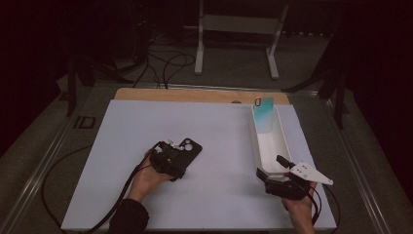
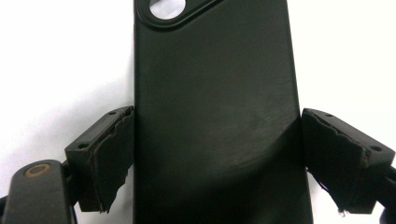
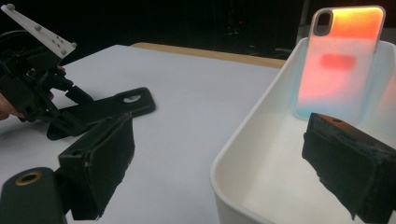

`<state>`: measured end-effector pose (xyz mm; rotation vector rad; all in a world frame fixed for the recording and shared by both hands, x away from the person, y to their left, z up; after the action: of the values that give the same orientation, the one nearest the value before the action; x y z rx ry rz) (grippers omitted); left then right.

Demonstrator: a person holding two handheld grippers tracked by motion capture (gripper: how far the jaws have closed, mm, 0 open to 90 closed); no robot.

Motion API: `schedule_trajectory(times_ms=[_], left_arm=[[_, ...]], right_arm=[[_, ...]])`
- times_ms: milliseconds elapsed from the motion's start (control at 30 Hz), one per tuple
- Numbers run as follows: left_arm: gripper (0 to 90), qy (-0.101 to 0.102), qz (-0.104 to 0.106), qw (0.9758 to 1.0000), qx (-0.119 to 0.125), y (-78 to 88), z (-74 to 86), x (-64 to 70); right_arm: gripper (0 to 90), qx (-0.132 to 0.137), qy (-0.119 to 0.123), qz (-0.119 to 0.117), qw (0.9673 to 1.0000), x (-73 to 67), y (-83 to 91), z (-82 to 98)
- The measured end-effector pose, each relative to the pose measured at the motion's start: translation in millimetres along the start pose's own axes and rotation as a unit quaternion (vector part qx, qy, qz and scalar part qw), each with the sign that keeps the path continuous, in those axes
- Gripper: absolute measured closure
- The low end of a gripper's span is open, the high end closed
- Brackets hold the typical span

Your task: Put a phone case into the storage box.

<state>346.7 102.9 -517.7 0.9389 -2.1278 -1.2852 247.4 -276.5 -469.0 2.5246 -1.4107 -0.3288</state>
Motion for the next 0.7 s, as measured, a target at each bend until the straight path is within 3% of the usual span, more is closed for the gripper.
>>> schedule_trajectory(times_ms=[267, 700], left_arm=[[15.4, 0.003, -0.002, 0.9999, 0.012, 3.2, 0.4, -1.0], [15.5, -0.011, -0.002, 0.9969, 0.077, 35.7, -6.1, 12.2]], right_arm=[[9.1, -0.008, -0.004, -0.005, 0.9999, 0.2, -1.2, -1.9], [9.1, -0.026, -0.021, -0.01, 0.9994, 2.1, -3.3, -7.2]])
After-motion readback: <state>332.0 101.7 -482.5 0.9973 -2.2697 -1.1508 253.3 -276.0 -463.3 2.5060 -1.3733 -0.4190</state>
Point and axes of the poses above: each handheld gripper's, and its own axes: y roughly backward along the jaws, z roughly out of its underside, x roughly to its right, the point moved 1 cm from there along -y, roughly forward along the jaws, and after that the axes turned 2 degrees about z, right-handed, at the moved point
